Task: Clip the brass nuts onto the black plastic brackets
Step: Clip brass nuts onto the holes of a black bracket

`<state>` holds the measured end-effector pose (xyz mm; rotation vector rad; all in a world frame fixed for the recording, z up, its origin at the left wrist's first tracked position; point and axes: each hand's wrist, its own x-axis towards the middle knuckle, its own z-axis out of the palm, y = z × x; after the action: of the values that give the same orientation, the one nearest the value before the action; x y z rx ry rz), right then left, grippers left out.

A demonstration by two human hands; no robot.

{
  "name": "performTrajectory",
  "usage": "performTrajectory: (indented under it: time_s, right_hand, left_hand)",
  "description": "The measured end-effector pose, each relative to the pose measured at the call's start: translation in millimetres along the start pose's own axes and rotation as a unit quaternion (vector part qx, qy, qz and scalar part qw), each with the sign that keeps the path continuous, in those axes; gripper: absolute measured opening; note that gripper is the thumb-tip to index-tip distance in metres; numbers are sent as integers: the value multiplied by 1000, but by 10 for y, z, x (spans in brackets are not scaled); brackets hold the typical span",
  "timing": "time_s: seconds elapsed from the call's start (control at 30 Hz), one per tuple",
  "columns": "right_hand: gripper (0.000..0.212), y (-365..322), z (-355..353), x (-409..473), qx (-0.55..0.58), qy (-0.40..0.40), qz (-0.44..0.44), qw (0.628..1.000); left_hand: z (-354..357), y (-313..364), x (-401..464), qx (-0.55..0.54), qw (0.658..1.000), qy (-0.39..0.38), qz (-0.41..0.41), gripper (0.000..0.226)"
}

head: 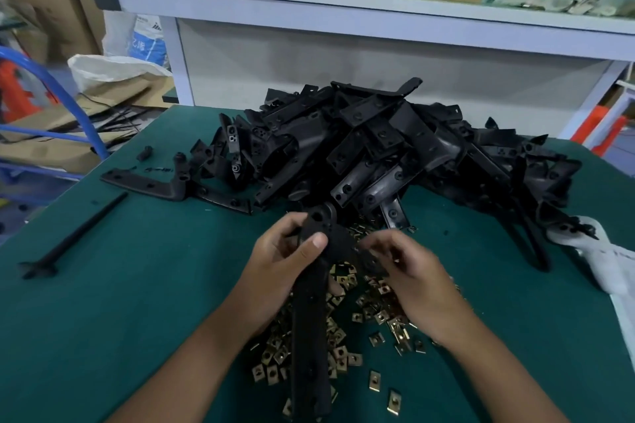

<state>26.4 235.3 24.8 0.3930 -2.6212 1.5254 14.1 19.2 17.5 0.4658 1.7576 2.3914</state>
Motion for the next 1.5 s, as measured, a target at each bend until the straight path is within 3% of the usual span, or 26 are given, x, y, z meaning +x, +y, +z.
performTrajectory:
  time_s: [0.07, 0.13, 0.3, 0.47, 0.7, 1.1, 1.3, 1.5]
  right_hand:
    - [8, -43, -12, 16, 119, 6, 43, 992]
    - [14, -64, -31, 11, 203, 2, 63, 977]
    - [17, -124, -55, -2, 316, -6, 89, 945]
    - [18, -154, -30, -20, 322, -7, 96, 942]
    - [24, -177, -21, -27, 304, 1, 105, 947]
    - [22, -233, -9, -96, 242, 12, 23, 970]
    - [20, -256, 3, -104, 233, 8, 26, 972]
    - [23, -220, -25, -96, 231, -31, 9, 972]
  left_hand:
    - [56, -27, -16, 5, 1000, -12, -1, 19]
    - [100, -54, -30, 38, 999, -16, -1, 17]
    - [155, -77, -31, 89, 995, -45, -1, 18]
    - [158, -92, -29, 88, 995, -49, 11, 25]
    - [160, -100, -33, 101, 994, -35, 13, 14]
    - [130, -72, -38, 56, 998, -36, 4, 14]
    - [138, -113, -27, 79, 997, -17, 20, 13]
    - [145, -87, -13, 81, 996, -7, 36, 13]
